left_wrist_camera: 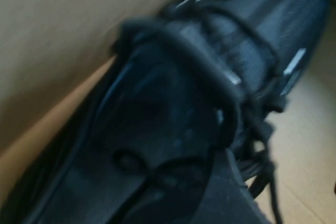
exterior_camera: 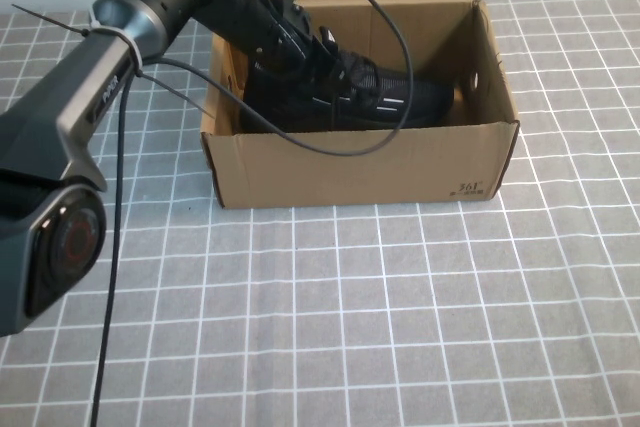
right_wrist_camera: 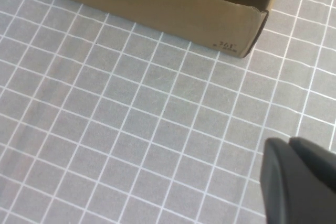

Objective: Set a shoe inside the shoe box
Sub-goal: Place the shoe in the shoe box

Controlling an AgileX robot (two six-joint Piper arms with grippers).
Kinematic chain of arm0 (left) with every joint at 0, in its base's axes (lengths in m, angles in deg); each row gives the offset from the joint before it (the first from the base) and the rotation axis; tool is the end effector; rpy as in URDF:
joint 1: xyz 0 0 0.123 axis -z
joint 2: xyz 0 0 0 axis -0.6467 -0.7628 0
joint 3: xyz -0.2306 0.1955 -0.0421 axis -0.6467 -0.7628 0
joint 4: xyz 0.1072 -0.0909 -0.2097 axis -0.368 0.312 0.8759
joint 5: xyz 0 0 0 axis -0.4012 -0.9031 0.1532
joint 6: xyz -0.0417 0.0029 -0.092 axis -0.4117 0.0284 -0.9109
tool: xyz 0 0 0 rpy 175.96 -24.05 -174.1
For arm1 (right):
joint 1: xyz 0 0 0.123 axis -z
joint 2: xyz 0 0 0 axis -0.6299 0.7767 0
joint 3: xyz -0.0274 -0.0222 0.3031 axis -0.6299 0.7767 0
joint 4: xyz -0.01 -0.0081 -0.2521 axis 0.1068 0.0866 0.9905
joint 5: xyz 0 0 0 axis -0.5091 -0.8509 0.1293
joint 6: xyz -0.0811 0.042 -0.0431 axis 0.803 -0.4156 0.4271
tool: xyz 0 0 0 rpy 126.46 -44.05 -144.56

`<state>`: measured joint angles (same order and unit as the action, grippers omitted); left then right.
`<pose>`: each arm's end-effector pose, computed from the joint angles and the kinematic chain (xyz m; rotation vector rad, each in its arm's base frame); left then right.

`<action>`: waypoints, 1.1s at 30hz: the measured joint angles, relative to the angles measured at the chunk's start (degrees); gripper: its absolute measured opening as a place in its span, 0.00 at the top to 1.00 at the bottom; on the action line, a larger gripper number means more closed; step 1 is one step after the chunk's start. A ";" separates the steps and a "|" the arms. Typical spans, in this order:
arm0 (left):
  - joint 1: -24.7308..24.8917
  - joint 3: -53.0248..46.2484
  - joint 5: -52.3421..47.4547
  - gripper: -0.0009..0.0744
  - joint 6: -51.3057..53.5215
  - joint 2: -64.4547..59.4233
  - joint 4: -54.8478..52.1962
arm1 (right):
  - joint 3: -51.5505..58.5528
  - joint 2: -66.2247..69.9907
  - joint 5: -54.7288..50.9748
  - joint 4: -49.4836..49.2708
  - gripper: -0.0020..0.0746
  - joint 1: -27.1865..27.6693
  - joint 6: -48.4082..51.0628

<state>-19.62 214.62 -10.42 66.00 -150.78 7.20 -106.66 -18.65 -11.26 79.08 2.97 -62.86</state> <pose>0.4976 -0.2287 0.2639 1.0506 2.2695 -0.4820 0.1324 0.0779 0.4629 -0.4165 2.3279 0.2350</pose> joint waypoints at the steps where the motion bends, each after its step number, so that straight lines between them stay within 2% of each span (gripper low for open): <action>1: 0.00 0.00 0.00 0.48 2.65 -0.10 1.11 | 0.00 0.00 0.00 0.00 0.99 0.00 0.03; 5: -0.11 0.00 0.35 0.49 10.32 -0.10 3.95 | 0.00 0.00 0.00 0.00 0.99 0.00 0.18; 13: -1.68 0.00 -0.09 0.49 15.33 -0.10 3.85 | 3.21 0.00 0.14 0.00 0.99 0.00 0.27; 24: -3.70 0.00 -0.54 0.49 31.56 -4.34 11.25 | 4.64 0.00 0.28 0.10 0.99 0.00 0.40; 33: -3.70 0.00 3.34 0.49 37.47 -6.53 13.91 | 4.64 0.00 0.28 0.22 0.99 0.00 0.40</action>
<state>-23.32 214.62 -7.08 103.47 -157.31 21.11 -102.02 -18.65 -10.98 79.30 2.97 -62.45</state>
